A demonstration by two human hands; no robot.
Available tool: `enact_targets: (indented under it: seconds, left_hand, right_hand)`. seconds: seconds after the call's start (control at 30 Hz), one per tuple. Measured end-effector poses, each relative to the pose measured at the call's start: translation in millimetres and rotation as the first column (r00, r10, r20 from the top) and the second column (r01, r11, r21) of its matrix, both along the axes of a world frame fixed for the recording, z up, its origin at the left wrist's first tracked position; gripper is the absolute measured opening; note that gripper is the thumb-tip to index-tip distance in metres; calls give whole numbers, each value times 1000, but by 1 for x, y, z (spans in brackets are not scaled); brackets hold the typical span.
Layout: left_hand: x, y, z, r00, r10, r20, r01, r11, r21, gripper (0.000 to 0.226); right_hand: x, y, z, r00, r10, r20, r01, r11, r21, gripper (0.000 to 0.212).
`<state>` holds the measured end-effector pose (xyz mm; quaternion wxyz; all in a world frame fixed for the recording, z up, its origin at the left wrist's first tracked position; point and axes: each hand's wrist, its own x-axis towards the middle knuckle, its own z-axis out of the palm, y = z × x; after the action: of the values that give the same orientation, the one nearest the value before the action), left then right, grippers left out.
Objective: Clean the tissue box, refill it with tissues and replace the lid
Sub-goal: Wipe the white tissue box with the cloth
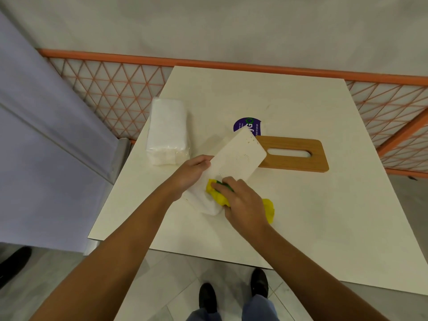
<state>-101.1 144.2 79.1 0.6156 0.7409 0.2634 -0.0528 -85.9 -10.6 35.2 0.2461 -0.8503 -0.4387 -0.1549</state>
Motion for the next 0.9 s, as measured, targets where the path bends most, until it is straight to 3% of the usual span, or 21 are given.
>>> enact_targets:
  seconds: [0.23, 0.43, 0.6, 0.73, 0.9]
  left_hand:
    - [1, 5, -1, 999, -4, -34, 6, 998, 64, 29]
    - [-2, 0, 1, 1000, -12, -25, 14, 998, 61, 30]
    - [-5, -5, -3, 998, -57, -20, 60, 987, 151, 30]
    - [-8, -5, -9, 993, -104, -55, 114, 968, 222, 23]
    - [-9, -6, -14, 995, -72, -62, 86, 961, 262, 19]
  right_hand:
    - [-15, -13, -11, 980, 195, 32, -191, 977, -89, 61]
    - [8, -22, -13, 994, -32, -105, 32, 999, -6, 51]
    - [1, -16, -11, 994, 101, -49, -104, 994, -43, 41]
    - [38, -11, 6, 936, -151, -319, 142, 989, -50, 39]
    - [75, -7, 15, 837, -345, -425, 386, 922, 12, 34]
